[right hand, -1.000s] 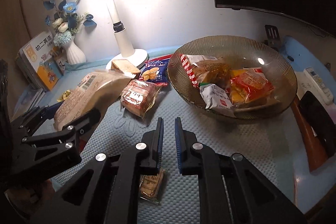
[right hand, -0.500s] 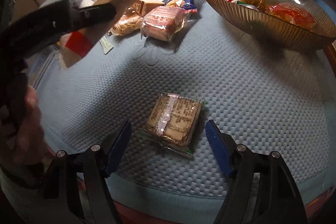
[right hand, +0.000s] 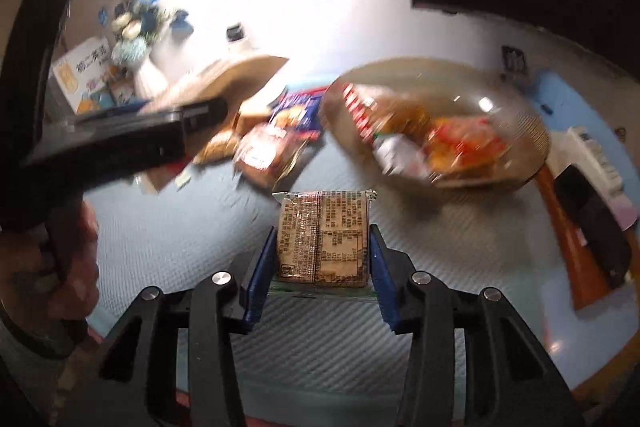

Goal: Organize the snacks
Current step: 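Lower both packs into the glass bowl and open both tools, then move both tools back over the remaining snacks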

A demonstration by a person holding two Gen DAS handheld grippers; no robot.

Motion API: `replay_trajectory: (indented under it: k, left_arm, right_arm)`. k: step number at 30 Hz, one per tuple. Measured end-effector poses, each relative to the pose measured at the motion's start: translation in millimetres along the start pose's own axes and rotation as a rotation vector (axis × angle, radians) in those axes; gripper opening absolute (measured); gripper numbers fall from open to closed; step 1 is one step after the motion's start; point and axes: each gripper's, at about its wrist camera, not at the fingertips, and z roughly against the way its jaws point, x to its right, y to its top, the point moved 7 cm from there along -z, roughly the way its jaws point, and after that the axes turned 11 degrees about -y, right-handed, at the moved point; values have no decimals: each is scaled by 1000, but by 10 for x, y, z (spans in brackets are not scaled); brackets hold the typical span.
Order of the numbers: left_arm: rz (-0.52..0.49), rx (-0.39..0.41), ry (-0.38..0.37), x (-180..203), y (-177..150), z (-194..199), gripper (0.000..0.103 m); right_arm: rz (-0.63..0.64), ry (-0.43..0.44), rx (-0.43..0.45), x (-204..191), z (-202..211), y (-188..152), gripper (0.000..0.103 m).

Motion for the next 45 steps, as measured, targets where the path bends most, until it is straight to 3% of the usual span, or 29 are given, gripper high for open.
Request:
replay_trajectory:
  k: [3, 6, 14, 17, 18, 25, 29, 33, 39, 45]
  left_arm:
    - [-35, 20, -60, 233, 312, -177, 73]
    - [-32, 31, -116, 403, 577, -416, 73]
    - [8, 26, -247, 675, 1012, -1063, 74]
    - [33, -6, -321, 664, 1057, -1243, 80]
    - [59, -1, -323, 608, 1059, -1247, 89]
    - [89, 59, -315, 305, 929, -776, 90]
    - [92, 121, -253, 108, 801, -309, 90]
    - [102, 170, -140, -299, 501, 206, 89]
    - [181, 131, 9, -1000, -194, 529, 88]
    - [251, 43, 220, -1658, -872, 427, 88]
  right_arm:
    - [-115, -11, 42, 414, -76, 423, 44]
    - [-181, -92, 84, 756, -224, 748, 44]
    - [-282, -132, 24, 1152, -954, 1283, 46]
    - [-315, -105, -9, 1246, -1091, 1258, 56]
    - [-322, -101, -6, 1267, -1066, 1228, 56]
    - [-281, -41, 8, 1036, -725, 1000, 56]
    - [-208, 40, 8, 574, -481, 856, 56]
    - [-144, 238, -72, -128, -422, 564, 62]
    - [40, 231, -105, -966, -636, 127, 62]
    - [101, 223, -123, -1176, -980, -125, 64]
